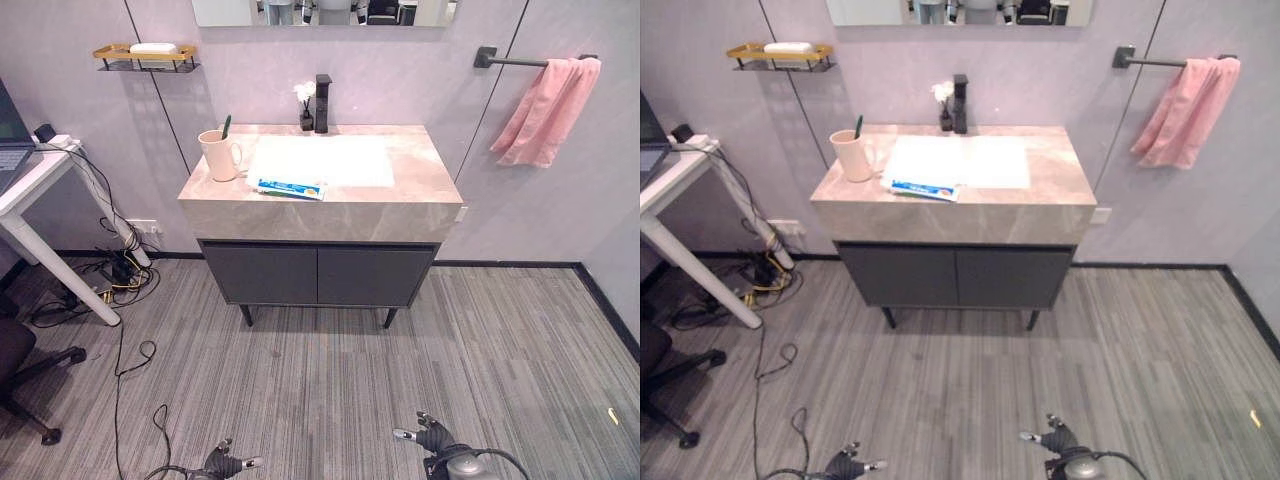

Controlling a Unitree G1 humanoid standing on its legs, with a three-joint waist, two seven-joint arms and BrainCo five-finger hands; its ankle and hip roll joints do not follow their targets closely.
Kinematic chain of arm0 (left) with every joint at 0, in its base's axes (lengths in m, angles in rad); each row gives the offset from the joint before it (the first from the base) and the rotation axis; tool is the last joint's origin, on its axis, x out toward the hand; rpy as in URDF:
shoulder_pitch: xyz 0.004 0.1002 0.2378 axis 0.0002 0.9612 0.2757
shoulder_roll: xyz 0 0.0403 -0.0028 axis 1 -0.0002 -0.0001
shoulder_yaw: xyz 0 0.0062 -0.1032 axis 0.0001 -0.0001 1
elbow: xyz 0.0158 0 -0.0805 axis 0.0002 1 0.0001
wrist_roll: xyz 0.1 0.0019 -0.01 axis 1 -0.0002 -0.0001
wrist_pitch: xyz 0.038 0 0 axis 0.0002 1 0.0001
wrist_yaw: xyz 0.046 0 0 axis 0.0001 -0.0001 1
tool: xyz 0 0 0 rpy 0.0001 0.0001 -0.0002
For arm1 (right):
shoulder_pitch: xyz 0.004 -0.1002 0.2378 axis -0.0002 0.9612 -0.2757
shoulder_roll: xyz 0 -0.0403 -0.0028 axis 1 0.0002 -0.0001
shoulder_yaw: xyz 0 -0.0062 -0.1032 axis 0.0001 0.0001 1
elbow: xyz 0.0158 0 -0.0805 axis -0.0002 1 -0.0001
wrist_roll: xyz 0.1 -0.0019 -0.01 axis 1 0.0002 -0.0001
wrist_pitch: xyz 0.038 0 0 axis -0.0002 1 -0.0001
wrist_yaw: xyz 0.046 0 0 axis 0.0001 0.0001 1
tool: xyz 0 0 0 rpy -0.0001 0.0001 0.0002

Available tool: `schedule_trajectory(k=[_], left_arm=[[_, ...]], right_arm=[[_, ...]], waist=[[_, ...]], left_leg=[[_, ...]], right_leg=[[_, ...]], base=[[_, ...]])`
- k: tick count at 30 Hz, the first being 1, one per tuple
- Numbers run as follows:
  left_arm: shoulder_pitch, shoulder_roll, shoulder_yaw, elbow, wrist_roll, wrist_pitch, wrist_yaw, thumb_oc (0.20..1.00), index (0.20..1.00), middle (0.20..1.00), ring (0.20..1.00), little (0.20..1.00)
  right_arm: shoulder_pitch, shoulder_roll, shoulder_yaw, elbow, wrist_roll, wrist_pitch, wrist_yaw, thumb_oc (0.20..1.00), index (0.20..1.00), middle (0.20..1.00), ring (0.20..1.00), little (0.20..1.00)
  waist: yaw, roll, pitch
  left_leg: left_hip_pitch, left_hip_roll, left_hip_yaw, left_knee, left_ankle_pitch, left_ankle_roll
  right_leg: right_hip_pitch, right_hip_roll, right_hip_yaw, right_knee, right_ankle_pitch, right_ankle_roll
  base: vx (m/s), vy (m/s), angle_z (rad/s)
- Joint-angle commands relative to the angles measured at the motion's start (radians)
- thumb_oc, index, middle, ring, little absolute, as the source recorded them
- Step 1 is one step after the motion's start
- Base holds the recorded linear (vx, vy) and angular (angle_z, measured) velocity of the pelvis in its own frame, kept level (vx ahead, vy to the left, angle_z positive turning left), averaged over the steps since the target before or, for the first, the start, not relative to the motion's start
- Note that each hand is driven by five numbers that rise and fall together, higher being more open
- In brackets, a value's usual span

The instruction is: Put brush and paste in cup on sink, flatten towel.

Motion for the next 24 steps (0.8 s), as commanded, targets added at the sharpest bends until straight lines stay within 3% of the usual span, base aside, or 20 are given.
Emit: schedule_trajectory(k=[1, 4, 8, 12, 19, 24], left_arm=[[-0.093, 0.035, -0.032, -0.037, -0.066, -0.080, 0.067, 1.000, 1.000, 1.000, 1.000, 1.000], [-0.108, 0.053, -0.026, -0.118, -0.118, -0.100, 0.091, 1.000, 1.000, 1.000, 1.000, 1.000], [-0.155, 0.086, -0.025, -0.226, -0.168, -0.130, 0.122, 1.000, 1.000, 1.000, 1.000, 1.000], [-0.172, 0.090, -0.026, -0.227, -0.165, -0.127, 0.123, 1.000, 1.000, 1.000, 1.000, 1.000], [-0.184, 0.082, -0.031, -0.210, -0.166, -0.128, 0.120, 1.000, 1.000, 1.000, 1.000, 1.000], [-0.188, 0.081, -0.074, -0.257, -0.150, -0.125, 0.109, 1.000, 1.000, 1.000, 1.000, 1.000]], right_arm=[[-0.090, -0.026, 0.023, -0.075, 0.055, -0.075, -0.023, 1.000, 1.000, 1.000, 1.000, 1.000], [-0.102, -0.037, 0.020, -0.148, 0.105, -0.089, -0.021, 1.000, 1.000, 1.000, 1.000, 1.000], [-0.150, -0.052, 0.034, -0.242, 0.119, -0.104, -0.029, 1.000, 1.000, 1.000, 1.000, 1.000], [-0.158, -0.050, 0.034, -0.242, 0.106, -0.101, -0.040, 1.000, 1.000, 1.000, 1.000, 1.000], [-0.138, -0.051, 0.043, -0.237, 0.100, -0.104, -0.024, 1.000, 1.000, 1.000, 1.000, 1.000], [-0.125, -0.046, -0.011, -0.241, 0.248, -0.121, -0.016, 1.000, 1.000, 1.000, 1.000, 1.000]], waist=[[-0.003, -0.021, 0.009], [-0.002, -0.025, 0.038], [-0.004, -0.035, 0.119], [-0.005, -0.043, 0.133], [-0.019, -0.047, 0.126], [-0.023, -0.042, 0.129]], left_leg=[[0.012, 0.052, 0.028, -0.008, 0.007, -0.061], [-0.030, 0.058, 0.025, 0.063, -0.010, -0.054], [-0.160, 0.067, 0.003, 0.277, -0.082, -0.061], [-0.203, 0.082, -0.003, 0.403, -0.142, -0.061], [-0.194, 0.086, 0.012, 0.413, -0.145, -0.073], [-0.201, 0.079, 0.024, 0.382, -0.124, -0.077]], right_leg=[[-0.009, -0.113, 0.004, 0.029, 0.020, 0.137], [-0.068, -0.119, 0.009, 0.129, -0.007, 0.132], [-0.209, -0.127, 0.011, 0.360, -0.081, 0.126], [-0.240, -0.141, -0.004, 0.465, -0.127, 0.122], [-0.219, -0.146, -0.003, 0.437, -0.116, 0.121], [-0.204, -0.148, -0.012, 0.372, -0.089, 0.124]], base=[[-0.05, -0.009, 0.00], [-0.14, -0.011, 0.01], [-0.16, -0.008, 0.02], [0.02, -0.018, 0.05], [0.05, 0.000, 0.01], [0.02, 0.064, 0.12]])
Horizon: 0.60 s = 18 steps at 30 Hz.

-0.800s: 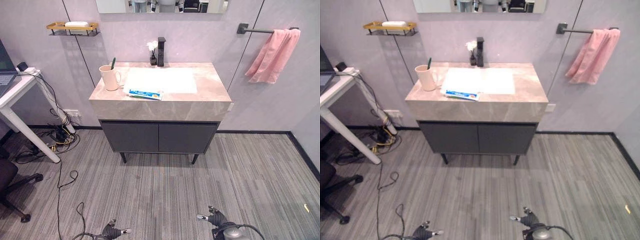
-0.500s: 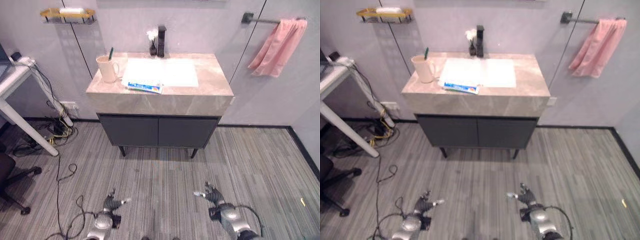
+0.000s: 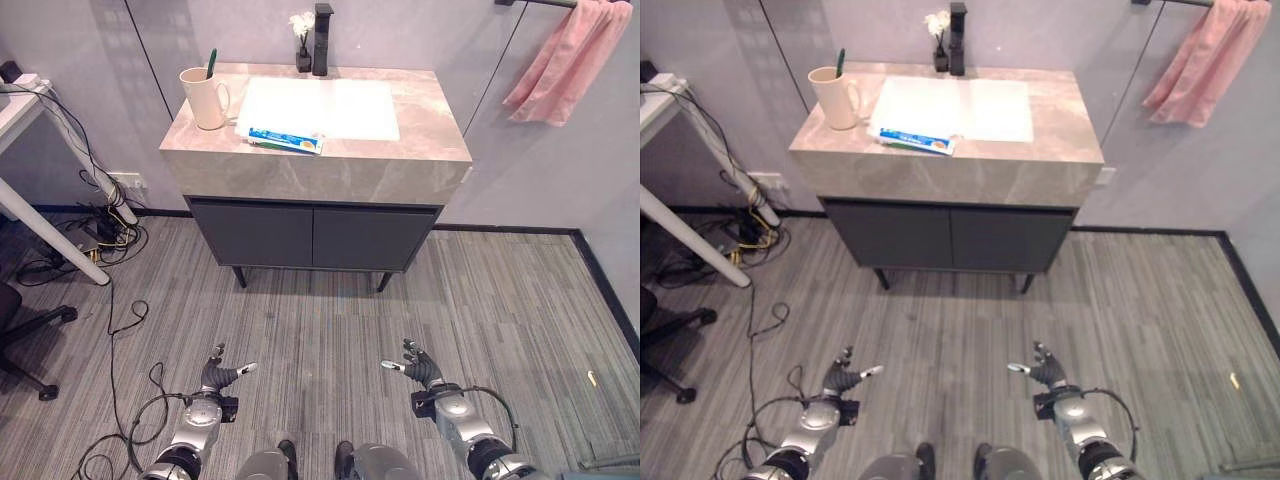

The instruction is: Put brush and paste in cup on sink, flatten towel.

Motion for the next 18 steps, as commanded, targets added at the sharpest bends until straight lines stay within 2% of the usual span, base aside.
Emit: schedule_trajectory(k=[1, 5, 10, 12, 15, 17, 18], left_arm=[[-0.027, 0.019, -0.081, -0.065, 0.046, -0.039, 0.005, 1.000, 1.000, 1.000, 1.000, 1.000], [0.004, 0.048, -0.081, -0.146, 0.063, -0.037, -0.022, 1.000, 1.000, 1.000, 1.000, 1.000], [0.002, 0.051, -0.077, -0.156, 0.066, -0.037, -0.020, 1.000, 1.000, 1.000, 1.000, 1.000], [0.001, 0.070, -0.082, -0.190, 0.086, -0.022, -0.036, 1.000, 1.000, 1.000, 1.000, 1.000], [0.023, 0.087, -0.065, -0.229, 0.089, -0.011, -0.053, 1.000, 1.000, 1.000, 1.000, 1.000], [0.038, 0.091, -0.056, -0.234, 0.079, -0.008, -0.061, 1.000, 1.000, 1.000, 1.000, 1.000], [0.043, 0.088, -0.052, -0.230, 0.076, -0.005, -0.063, 1.000, 1.000, 1.000, 1.000, 1.000]], right_arm=[[-0.008, -0.019, -0.040, -0.048, 0.094, -0.066, -0.002, 1.000, 1.000, 1.000, 1.000, 1.000], [-0.007, -0.018, -0.054, -0.036, 0.100, -0.060, 0.010, 1.000, 1.000, 1.000, 1.000, 1.000], [-0.011, -0.016, -0.052, -0.045, 0.096, -0.058, 0.012, 1.000, 1.000, 1.000, 1.000, 1.000], [-0.004, -0.017, -0.046, -0.070, 0.086, -0.053, 0.021, 1.000, 1.000, 1.000, 1.000, 1.000], [0.007, -0.025, -0.036, -0.096, 0.057, -0.041, 0.036, 1.000, 1.000, 1.000, 1.000, 1.000], [0.011, -0.026, -0.042, -0.097, 0.041, -0.032, 0.035, 1.000, 1.000, 1.000, 1.000, 1.000], [0.013, -0.025, -0.044, -0.100, 0.040, -0.029, 0.035, 1.000, 1.000, 1.000, 1.000, 1.000]], waist=[[-0.014, 0.010, -0.042], [-0.001, 0.026, -0.026], [0.001, 0.028, -0.021], [0.003, 0.028, -0.007], [0.005, 0.038, 0.010], [0.006, 0.048, 0.023], [0.001, 0.048, 0.024]], left_leg=[[0.011, 0.067, 0.036, 0.017, 0.009, -0.068], [0.045, 0.033, 0.048, -0.032, 0.000, -0.026], [0.053, 0.019, 0.050, -0.046, -0.003, -0.012], [0.070, -0.003, 0.051, -0.053, -0.015, 0.008], [0.118, -0.016, 0.069, -0.069, -0.030, 0.036], [0.148, -0.018, 0.077, -0.078, -0.040, 0.046], [0.168, -0.025, 0.079, -0.092, -0.044, 0.049]], right_leg=[[0.019, -0.094, 0.023, -0.069, 0.110, 0.137], [0.019, -0.108, 0.061, -0.068, 0.133, 0.163], [0.007, -0.121, 0.070, -0.043, 0.150, 0.176], [-0.019, -0.146, 0.077, 0.032, 0.189, 0.194], [-0.069, -0.170, 0.068, 0.176, 0.283, 0.196], [-0.109, -0.188, 0.036, 0.242, 0.293, 0.195], [-0.122, -0.195, 0.022, 0.237, 0.297, 0.194]], base=[[0.03, 0.149, 0.04], [0.04, 0.193, -0.06], [0.02, 0.118, -0.12], [0.03, 0.200, -0.02], [0.06, 0.190, -0.03], [0.09, 0.162, -0.10], [0.18, 0.147, -0.27]])
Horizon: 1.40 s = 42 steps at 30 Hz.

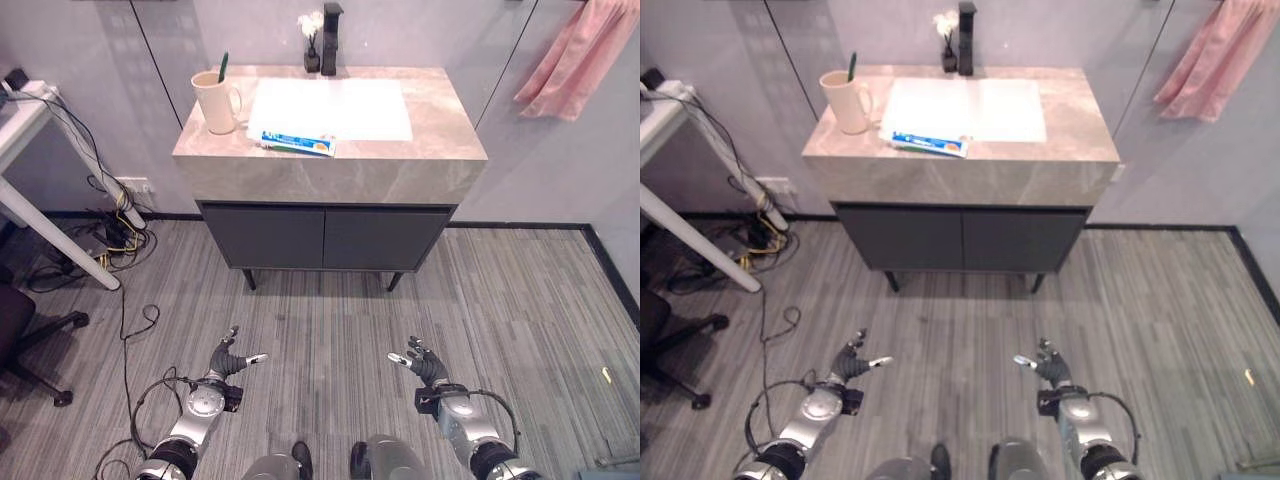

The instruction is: Put brush and paste in cup on sink, flatten towel.

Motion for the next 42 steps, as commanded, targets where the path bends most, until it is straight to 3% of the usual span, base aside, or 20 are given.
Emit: schedule_trajectory(k=[1, 2, 4, 5, 8, 10, 15, 18, 19, 20, 21, 22, 24, 25, 28, 31, 33, 35, 38, 42], left_arm=[[-0.001, 0.030, 0.009, -0.032, 0.012, -0.012, -0.009, 1.000, 1.000, 1.000, 1.000, 1.000], [-0.002, 0.029, 0.009, -0.031, 0.012, -0.013, -0.010, 1.000, 1.000, 1.000, 1.000, 1.000], [-0.015, 0.023, 0.012, -0.003, 0.005, -0.014, -0.004, 1.000, 1.000, 1.000, 1.000, 1.000], [-0.035, 0.012, 0.016, 0.028, -0.015, -0.017, 0.000, 1.000, 1.000, 1.000, 1.000, 1.000], [-0.059, -0.003, 0.021, 0.063, -0.051, -0.018, 0.005, 1.000, 1.000, 1.000, 1.000, 1.000], [-0.062, -0.015, 0.023, 0.061, -0.076, -0.018, 0.005, 1.000, 1.000, 1.000, 1.000, 1.000], [-0.078, -0.046, 0.012, 0.078, -0.125, -0.016, 0.006, 1.000, 1.000, 1.000, 1.000, 1.000], [-0.067, -0.058, 0.012, 0.066, -0.147, -0.012, -0.007, 1.000, 1.000, 1.000, 1.000, 1.000], [-0.067, -0.058, 0.012, 0.066, -0.147, -0.012, -0.007, 1.000, 1.000, 1.000, 1.000, 1.000], [-0.061, -0.057, 0.007, 0.053, -0.160, -0.009, -0.020, 1.000, 1.000, 1.000, 1.000, 1.000], [-0.063, -0.052, 0.006, 0.047, -0.161, -0.006, -0.019, 1.000, 1.000, 1.000, 1.000, 1.000], [-0.063, -0.052, 0.006, 0.047, -0.161, -0.006, -0.019, 1.000, 1.000, 1.000, 1.000, 1.000], [-0.064, -0.048, 0.003, 0.034, -0.167, -0.003, -0.024, 1.000, 1.000, 1.000, 1.000, 1.000], [-0.064, -0.048, 0.003, 0.034, -0.167, -0.003, -0.024, 1.000, 1.000, 1.000, 1.000, 1.000], [-0.071, -0.053, -0.009, 0.054, -0.159, -0.005, -0.019, 1.000, 1.000, 1.000, 1.000, 1.000], [-0.068, -0.058, -0.010, 0.067, -0.147, -0.015, -0.010, 1.000, 1.000, 1.000, 1.000, 1.000], [-0.064, -0.059, -0.001, 0.078, -0.148, -0.019, -0.001, 1.000, 1.000, 1.000, 1.000, 1.000], [-0.052, -0.062, 0.001, 0.092, -0.141, -0.025, -0.002, 1.000, 1.000, 1.000, 1.000, 1.000], [-0.046, -0.060, -0.011, 0.104, -0.112, -0.026, 0.001, 1.000, 1.000, 1.000, 1.000, 1.000], [-0.003, -0.043, -0.043, 0.088, -0.039, -0.026, -0.002, 1.000, 1.000, 1.000, 1.000, 1.000]], right_arm=[[-0.018, -0.013, -0.020, -0.032, -0.015, -0.026, 0.004, 1.000, 1.000, 1.000, 1.000, 1.000], [-0.018, -0.014, -0.020, -0.032, -0.015, -0.026, 0.004, 1.000, 1.000, 1.000, 1.000, 1.000], [-0.024, -0.017, -0.017, -0.033, -0.018, -0.026, -0.001, 1.000, 1.000, 1.000, 1.000, 1.000], [-0.033, -0.019, -0.012, -0.023, -0.027, -0.027, -0.011, 1.000, 1.000, 1.000, 1.000, 1.000], [-0.049, -0.016, -0.003, -0.018, -0.040, -0.024, -0.023, 1.000, 1.000, 1.000, 1.000, 1.000], [-0.049, -0.017, -0.001, -0.017, -0.041, -0.019, -0.027, 1.000, 1.000, 1.000, 1.000, 1.000], [-0.045, -0.038, 0.011, -0.010, -0.052, -0.013, -0.027, 1.000, 1.000, 1.000, 1.000, 1.000], [-0.032, -0.062, 0.026, -0.021, -0.084, -0.006, -0.017, 1.000, 1.000, 1.000, 1.000, 1.000], [-0.032, -0.061, 0.026, -0.021, -0.084, -0.006, -0.017, 1.000, 1.000, 1.000, 1.000, 1.000], [-0.026, -0.076, 0.026, -0.025, -0.090, -0.006, -0.018, 1.000, 1.000, 1.000, 1.000, 1.000], [-0.017, -0.080, 0.026, -0.036, -0.089, -0.008, -0.021, 1.000, 1.000, 1.000, 1.000, 1.000], [-0.017, -0.080, 0.025, -0.036, -0.089, -0.008, -0.021, 1.000, 1.000, 1.000, 1.000, 1.000], [-0.003, -0.097, 0.026, -0.052, -0.095, -0.009, -0.030, 1.000, 1.000, 1.000, 1.000, 1.000], [-0.003, -0.097, 0.026, -0.052, -0.095, -0.009, -0.030, 1.000, 1.000, 1.000, 1.000, 1.000], [0.001, -0.092, 0.015, -0.033, -0.076, -0.011, -0.038, 1.000, 1.000, 1.000, 1.000, 1.000], [0.030, -0.078, 0.002, -0.042, 0.000, -0.029, -0.002, 1.000, 1.000, 1.000, 1.000, 1.000], [0.031, -0.067, 0.012, -0.031, 0.002, -0.032, 0.000, 1.000, 1.000, 1.000, 1.000, 1.000], [0.030, -0.054, 0.024, -0.001, -0.013, -0.036, -0.003, 1.000, 1.000, 1.000, 1.000, 1.000], [0.027, -0.045, 0.011, 0.016, 0.002, -0.039, -0.009, 1.000, 1.000, 1.000, 1.000, 1.000], [0.028, -0.029, -0.005, 0.030, 0.019, -0.033, -0.001, 1.000, 1.000, 1.000, 1.000, 1.000]], waist=[[-0.020, -0.014, 0.005], [-0.021, -0.013, 0.006], [-0.030, -0.024, 0.010], [-0.043, -0.040, 0.011], [-0.062, -0.047, 0.007], [-0.067, -0.048, 0.002], [-0.091, -0.029, -0.042], [-0.094, -0.014, -0.057], [-0.095, -0.016, -0.059], [-0.087, -0.021, -0.050], [-0.085, -0.037, -0.043], [-0.087, -0.035, -0.044], [-0.069, -0.069, -0.009], [-0.069, -0.068, -0.010], [-0.066, -0.070, -0.011], [-0.055, -0.069, -0.017], [-0.037, -0.049, -0.025], [-0.006, -0.022, -0.035], [-0.008, -0.009, -0.042], [0.035, 0.001, -0.059]], left_leg=[[0.067, -0.004, 0.021, -0.025, -0.037, -0.036], [0.070, -0.003, 0.021, -0.025, -0.038, -0.036], [0.087, -0.015, 0.015, -0.044, -0.045, -0.042], [0.100, -0.030, 0.004, -0.056, -0.053, -0.055], [0.136, -0.022, -0.006, -0.091, -0.057, -0.081], [0.151, -0.021, -0.017, -0.102, -0.059, -0.086], [0.187, 0.012, -0.081, -0.110, -0.057, -0.112], [0.168, 0.047, -0.104, 0.026, 0.031, -0.167], [0.165, 0.045, -0.105, 0.025, 0.033, -0.166], [0.086, 0.080, -0.099, 0.211, 0.156, -0.215], [0.034, 0.098, -0.084, 0.312, 0.226, -0.232], [0.031, 0.100, -0.086, 0.317, 0.224, -0.233], [-0.083, 0.143, -0.010, 0.519, 0.248, -0.230], [-0.083, 0.144, -0.010, 0.520, 0.247, -0.230], [-0.158, 0.164, 0.063, 0.407, 0.209, -0.218], [-0.199, 0.204, 0.115, 0.178, 0.180, -0.199], [-0.206, 0.193, 0.071, -0.055, 0.243, -0.208], [-0.225, 0.205, -0.037, -0.262, 0.343, -0.236], [-0.275, 0.226, -0.014, -0.271, 0.354, -0.254], [-0.277, 0.180, -0.107, -0.200, 0.354, -0.228]], right_leg=[[-0.027, -0.105, 0.031, -0.170, 0.185, 0.103], [-0.024, -0.104, 0.029, -0.171, 0.185, 0.103], [-0.032, -0.117, 0.007, -0.309, 0.208, 0.108], [-0.054, -0.133, 0.001, -0.477, 0.258, 0.127], [-0.055, -0.126, 0.011, -0.621, 0.302, 0.151], [-0.053, -0.113, 0.026, -0.609, 0.312, 0.151], [-0.064, -0.046, 0.064, -0.538, 0.245, 0.111], [-0.026, -0.002, 0.033, -0.518, 0.194, 0.069], [-0.028, -0.005, 0.033, -0.519, 0.195, 0.070], [0.027, 0.015, 0.016, -0.536, 0.165, 0.037], [0.052, 0.013, 0.011, -0.548, 0.155, 0.016], [0.052, 0.014, 0.008, -0.548, 0.155, 0.015], [0.108, 0.016, -0.003, -0.565, 0.118, -0.027], [0.108, 0.016, -0.004, -0.565, 0.118, -0.027], [0.154, 0.017, -0.013, -0.600, 0.105, -0.012], [0.209, 0.013, -0.005, -0.643, 0.090, 0.016], [0.233, 0.026, 0.012, -0.663, 0.079, 0.030], [0.294, 0.041, 0.048, -0.690, 0.051, 0.039], [0.321, 0.034, 0.060, -0.708, 0.041, 0.049], [0.381, -0.010, 0.124, -0.685, -0.006, 0.068]], base=[[0.15, 0.087, -0.27], [0.16, 0.045, -0.16], [0.19, -0.043, -0.01], [0.30, -0.110, -0.02], [0.28, -0.101, 0.10], [0.26, -0.079, 0.26], [0.32, -0.110, 0.50], [0.36, -0.158, 0.10], [0.32, -0.215, 0.09], [0.27, -0.237, 0.13], [0.27, -0.238, 0.09], [0.17, -0.179, 0.10], [0.23, -0.223, -0.03], [0.24, -0.178, -0.02], [0.25, -0.035, 0.10], [0.33, 0.085, 0.23], [0.37, 0.191, -0.16], [0.56, 0.250, -0.52], [0.36, 0.189, -0.49], [0.42, 0.304, -0.58]])
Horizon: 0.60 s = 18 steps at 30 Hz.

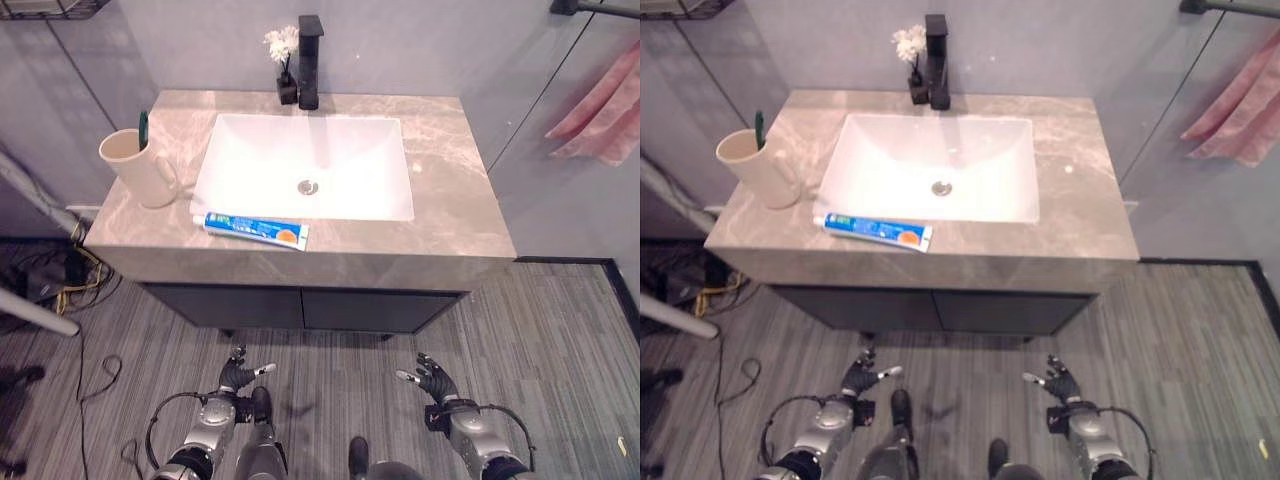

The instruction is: Put brush and paste in cup on sink, flatten towel.

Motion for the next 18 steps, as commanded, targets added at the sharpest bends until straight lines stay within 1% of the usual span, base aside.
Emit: schedule_trajectory(k=[1, 2, 3, 4, 5, 6, 7, 8, 9, 10, 11, 12, 13, 14, 15, 16, 17, 18], left_arm=[[0.017, 0.059, -0.041, -0.063, 0.104, -0.042, 0.013, 1.000, 1.000, 1.000, 1.000, 1.000], [0.017, 0.059, -0.041, -0.064, 0.104, -0.042, 0.013, 1.000, 1.000, 1.000, 1.000, 1.000], [0.034, 0.074, -0.041, -0.087, 0.122, -0.039, 0.010, 1.000, 1.000, 1.000, 1.000, 1.000], [0.039, 0.083, -0.038, -0.095, 0.130, -0.034, 0.009, 1.000, 1.000, 1.000, 1.000, 1.000], [0.043, 0.100, -0.037, -0.097, 0.140, -0.032, 0.007, 1.000, 1.000, 1.000, 1.000, 1.000], [0.048, 0.114, -0.038, -0.094, 0.157, -0.032, 0.008, 1.000, 1.000, 1.000, 1.000, 1.000], [0.075, 0.125, -0.038, -0.091, 0.182, -0.028, -0.005, 1.000, 1.000, 1.000, 1.000, 1.000], [0.088, 0.130, -0.038, -0.090, 0.193, -0.033, -0.013, 1.000, 1.000, 1.000, 1.000, 1.000], [0.097, 0.133, -0.039, -0.086, 0.200, -0.034, -0.015, 1.000, 1.000, 1.000, 1.000, 1.000], [0.097, 0.133, -0.039, -0.086, 0.200, -0.034, -0.015, 1.000, 1.000, 1.000, 1.000, 1.000], [0.101, 0.136, -0.036, -0.076, 0.204, -0.038, -0.014, 1.000, 1.000, 1.000, 1.000, 1.000], [0.102, 0.132, -0.031, -0.069, 0.199, -0.038, -0.011, 1.000, 1.000, 1.000, 1.000, 1.000], [0.102, 0.129, -0.030, -0.068, 0.192, -0.041, -0.007, 1.000, 1.000, 1.000, 1.000, 1.000], [0.098, 0.128, -0.024, -0.052, 0.185, -0.050, 0.001, 1.000, 1.000, 1.000, 1.000, 1.000], [0.093, 0.132, -0.023, -0.051, 0.185, -0.051, 0.005, 1.000, 1.000, 1.000, 1.000, 1.000], [0.093, 0.132, -0.023, -0.051, 0.185, -0.051, 0.005, 1.000, 1.000, 1.000, 1.000, 1.000], [0.107, 0.142, -0.010, -0.059, 0.188, -0.051, 0.005, 1.000, 1.000, 1.000, 1.000, 1.000], [0.109, 0.135, -0.016, -0.059, 0.190, -0.054, 0.005, 1.000, 1.000, 1.000, 1.000, 1.000]], right_arm=[[-0.021, 0.007, -0.028, -0.051, 0.033, -0.036, 0.016, 1.000, 1.000, 1.000, 1.000, 1.000], [-0.021, 0.008, -0.028, -0.051, 0.033, -0.036, 0.016, 1.000, 1.000, 1.000, 1.000, 1.000], [-0.015, 0.008, -0.021, -0.072, 0.021, -0.034, 0.028, 1.000, 1.000, 1.000, 1.000, 1.000], [-0.022, 0.005, -0.012, -0.080, 0.000, -0.030, 0.028, 1.000, 1.000, 1.000, 1.000, 1.000], [-0.039, 0.001, 0.002, -0.094, -0.018, -0.028, 0.027, 1.000, 1.000, 1.000, 1.000, 1.000], [-0.049, 0.001, 0.008, -0.103, -0.020, -0.029, 0.031, 1.000, 1.000, 1.000, 1.000, 1.000], [-0.047, -0.002, 0.006, -0.115, -0.029, -0.028, 0.037, 1.000, 1.000, 1.000, 1.000, 1.000], [-0.043, -0.006, 0.004, -0.124, -0.031, -0.031, 0.042, 1.000, 1.000, 1.000, 1.000, 1.000], [-0.040, -0.008, -0.001, -0.120, -0.031, -0.033, 0.042, 1.000, 1.000, 1.000, 1.000, 1.000], [-0.040, -0.008, -0.001, -0.120, -0.031, -0.033, 0.042, 1.000, 1.000, 1.000, 1.000, 1.000], [-0.046, -0.009, -0.005, -0.117, -0.029, -0.034, 0.038, 1.000, 1.000, 1.000, 1.000, 1.000], [-0.051, -0.011, -0.008, -0.116, -0.027, -0.034, 0.036, 1.000, 1.000, 1.000, 1.000, 1.000], [-0.054, -0.013, -0.010, -0.109, -0.025, -0.033, 0.034, 1.000, 1.000, 1.000, 1.000, 1.000], [-0.055, -0.022, -0.007, -0.115, -0.030, -0.037, 0.030, 1.000, 1.000, 1.000, 1.000, 1.000], [-0.050, -0.025, -0.007, -0.119, -0.027, -0.038, 0.031, 1.000, 1.000, 1.000, 1.000, 1.000], [-0.050, -0.024, -0.007, -0.119, -0.027, -0.038, 0.031, 1.000, 1.000, 1.000, 1.000, 1.000], [-0.045, -0.022, -0.010, -0.114, -0.030, -0.035, 0.030, 1.000, 1.000, 1.000, 1.000, 1.000], [-0.048, -0.023, -0.008, -0.107, -0.031, -0.036, 0.028, 1.000, 1.000, 1.000, 1.000, 1.000]], waist=[[0.041, -0.010, -0.015], [0.042, -0.012, -0.015], [0.052, -0.019, -0.012], [0.057, -0.021, -0.001], [0.063, -0.018, 0.012], [0.063, -0.013, 0.025], [0.056, -0.002, 0.032], [0.044, -0.001, 0.040], [0.042, 0.000, 0.039], [0.042, 0.000, 0.039], [0.054, -0.003, 0.040], [0.053, -0.004, 0.043], [0.050, -0.005, 0.045], [0.038, -0.018, 0.046], [0.032, -0.028, 0.047], [0.032, -0.028, 0.048], [0.047, -0.041, 0.042], [0.046, -0.043, 0.041]], left_leg=[[-0.073, -0.061, -0.077, 0.126, -0.042, 0.011], [-0.073, -0.062, -0.075, 0.128, -0.043, 0.012], [-0.067, -0.077, -0.061, 0.148, -0.073, 0.042], [-0.055, -0.085, -0.049, 0.154, -0.090, 0.061], [-0.039, -0.086, -0.034, 0.148, -0.097, 0.073], [-0.012, -0.087, -0.023, 0.130, -0.104, 0.080], [0.032, -0.094, -0.011, 0.109, -0.118, 0.092], [0.059, -0.100, -0.016, 0.093, -0.121, 0.096], [0.073, -0.102, -0.019, 0.084, -0.126, 0.095], [0.074, -0.102, -0.019, 0.084, -0.126, 0.095], [0.082, -0.099, -0.009, 0.081, -0.135, 0.091], [0.088, -0.093, -0.014, 0.083, -0.144, 0.081], [0.088, -0.090, -0.027, 0.086, -0.151, 0.073], [0.095, -0.092, -0.062, 0.101, -0.174, 0.061], [0.092, -0.092, -0.074, 0.119, -0.178, 0.058], [0.093, -0.092, -0.075, 0.121, -0.179, 0.058], [0.099, -0.085, -0.078, 0.120, -0.180, 0.055], [0.096, -0.086, -0.079, 0.112, -0.174, 0.052]], right_leg=[[0.015, -0.114, 0.046, 0.185, -0.060, 0.096], [0.013, -0.115, 0.048, 0.188, -0.061, 0.096], [-0.030, -0.143, 0.052, 0.282, -0.035, 0.107], [-0.087, -0.157, 0.043, 0.374, 0.003, 0.109], [-0.143, -0.159, 0.016, 0.458, 0.056, 0.107], [-0.187, -0.161, -0.026, 0.528, 0.086, 0.110], [-0.225, -0.164, -0.072, 0.594, 0.120, 0.125], [-0.248, -0.130, -0.049, 0.596, 0.097, 0.121], [-0.260, -0.111, -0.051, 0.554, 0.079, 0.113], [-0.259, -0.111, -0.051, 0.554, 0.079, 0.113], [-0.269, -0.150, -0.105, 0.485, 0.076, 0.109], [-0.248, -0.185, -0.147, 0.394, 0.075, 0.111], [-0.247, -0.191, -0.129, 0.330, 0.081, 0.113], [-0.259, -0.186, -0.013, 0.206, 0.109, 0.129], [-0.242, -0.167, 0.025, 0.199, 0.100, 0.134], [-0.239, -0.168, 0.024, 0.200, 0.099, 0.134], [-0.232, -0.169, 0.000, 0.192, 0.100, 0.135], [-0.227, -0.169, -0.011, 0.179, 0.116, 0.135]], base=[[0.38, 0.337, -0.63], [0.30, 0.327, -0.28], [0.12, 0.213, 0.07], [0.16, 0.320, -0.13], [0.14, 0.300, -0.44], [0.25, 0.343, -0.70], [0.29, 0.286, -0.55], [0.31, 0.218, -0.24], [0.16, 0.080, 0.18], [0.12, 0.021, 0.18], [0.11, -0.056, 0.12], [0.15, -0.115, -0.01], [0.25, -0.245, -0.03], [0.23, -0.256, 0.03], [0.18, -0.198, 0.36], [0.08, -0.152, 0.65], [0.03, -0.141, 0.78], [0.05, -0.222, 0.63]])
